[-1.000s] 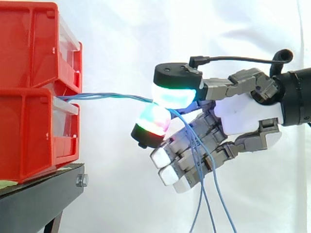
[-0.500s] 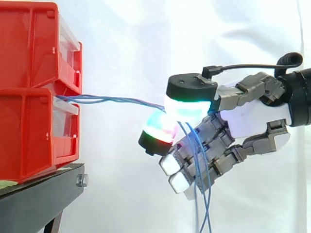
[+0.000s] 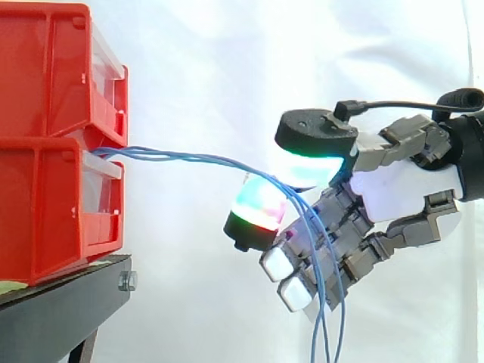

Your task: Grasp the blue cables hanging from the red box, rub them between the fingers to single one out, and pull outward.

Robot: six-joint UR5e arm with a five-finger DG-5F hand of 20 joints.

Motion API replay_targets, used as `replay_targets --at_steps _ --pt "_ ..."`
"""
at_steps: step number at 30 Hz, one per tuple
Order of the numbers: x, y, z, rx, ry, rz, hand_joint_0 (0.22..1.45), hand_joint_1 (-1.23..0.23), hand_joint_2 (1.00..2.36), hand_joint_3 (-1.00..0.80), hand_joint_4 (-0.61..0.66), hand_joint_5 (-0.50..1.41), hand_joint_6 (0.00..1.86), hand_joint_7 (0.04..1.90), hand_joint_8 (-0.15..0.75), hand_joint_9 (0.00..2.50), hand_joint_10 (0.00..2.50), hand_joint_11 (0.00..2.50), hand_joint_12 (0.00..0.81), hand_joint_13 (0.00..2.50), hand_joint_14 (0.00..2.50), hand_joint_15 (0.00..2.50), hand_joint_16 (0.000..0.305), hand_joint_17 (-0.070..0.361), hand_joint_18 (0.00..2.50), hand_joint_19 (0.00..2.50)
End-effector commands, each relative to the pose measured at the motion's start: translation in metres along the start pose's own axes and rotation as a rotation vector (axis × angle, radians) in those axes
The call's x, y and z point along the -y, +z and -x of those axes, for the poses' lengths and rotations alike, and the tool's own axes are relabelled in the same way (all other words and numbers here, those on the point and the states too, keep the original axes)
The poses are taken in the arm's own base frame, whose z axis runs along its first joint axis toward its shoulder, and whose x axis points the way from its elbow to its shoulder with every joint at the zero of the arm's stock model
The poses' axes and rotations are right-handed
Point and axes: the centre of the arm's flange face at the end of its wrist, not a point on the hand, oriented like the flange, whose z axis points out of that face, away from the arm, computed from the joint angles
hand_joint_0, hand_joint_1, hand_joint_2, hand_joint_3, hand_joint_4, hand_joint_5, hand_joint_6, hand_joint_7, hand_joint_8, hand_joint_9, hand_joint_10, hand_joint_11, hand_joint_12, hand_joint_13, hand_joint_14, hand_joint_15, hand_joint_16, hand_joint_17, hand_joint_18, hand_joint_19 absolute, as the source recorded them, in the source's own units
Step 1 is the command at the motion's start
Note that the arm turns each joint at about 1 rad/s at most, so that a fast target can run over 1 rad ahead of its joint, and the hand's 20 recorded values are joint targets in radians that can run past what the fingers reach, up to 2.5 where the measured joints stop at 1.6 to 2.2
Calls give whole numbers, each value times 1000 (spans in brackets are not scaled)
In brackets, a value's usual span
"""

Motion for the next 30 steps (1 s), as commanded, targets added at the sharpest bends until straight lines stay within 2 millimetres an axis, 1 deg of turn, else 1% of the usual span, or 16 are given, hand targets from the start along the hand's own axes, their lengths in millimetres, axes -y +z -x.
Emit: replay_targets --at_steps 1,3,4,6,8,10,13,17,19,20,21,22,23,24,30 --pt "-1 0 0 -1 3 2 446 -678 1000 -500 127 -131 895 875 294 931 13 491 379 879 17 465 50 112 776 385" --pt "-1 0 4 4 7 4 477 -584 1000 -500 112 -132 888 892 289 926 15 488 371 872 17 477 48 107 758 401" --pt "-2 0 4 2 7 4 522 -518 1000 -500 101 -135 881 920 274 912 17 492 355 858 20 492 46 103 726 430" --pt "-7 -1 7 8 7 14 569 -516 1000 -500 93 -138 877 938 265 905 14 498 346 849 20 494 44 98 705 445" --pt "-14 -3 11 14 9 23 600 -546 1000 -500 88 -140 876 947 266 899 16 500 346 845 21 492 43 97 699 445" --pt "-14 -3 11 14 8 23 613 -587 1003 -448 92 -145 879 935 270 894 16 505 348 838 19 490 43 97 698 445" --pt "-15 -4 14 19 3 25 619 -688 1010 -336 107 -158 896 927 275 863 15 511 350 829 21 493 44 98 695 445" --pt "-19 -4 18 23 -5 33 641 -787 1013 -265 94 -164 908 914 275 838 15 523 349 811 20 493 44 100 681 428" --pt "-21 -3 19 24 -9 36 662 -818 1012 -280 63 -166 912 920 265 824 15 532 341 797 19 488 44 99 675 418" --pt "-21 -3 19 24 -9 36 696 -859 1011 -323 28 -168 916 936 259 809 15 532 342 797 19 483 44 98 675 412" --pt "-21 -3 19 24 -11 36 711 -869 1010 -364 16 -169 920 904 255 807 17 523 336 793 19 488 43 97 675 401" --pt "-20 -4 20 23 -13 33 711 -869 1010 -364 16 -169 920 904 255 807 17 523 336 793 19 488 43 97 675 401" --pt "-21 -4 20 23 -14 34 735 -884 1004 -442 11 -170 921 896 254 809 15 523 340 792 21 474 43 97 676 387" --pt "-20 -4 20 23 -17 33 752 -891 1001 -481 0 -171 922 893 250 809 15 524 335 792 20 477 43 96 676 384" --pt "-20 -4 22 24 -21 28 768 -883 1000 -500 -7 -171 923 855 247 807 16 511 330 796 19 469 42 94 688 377"
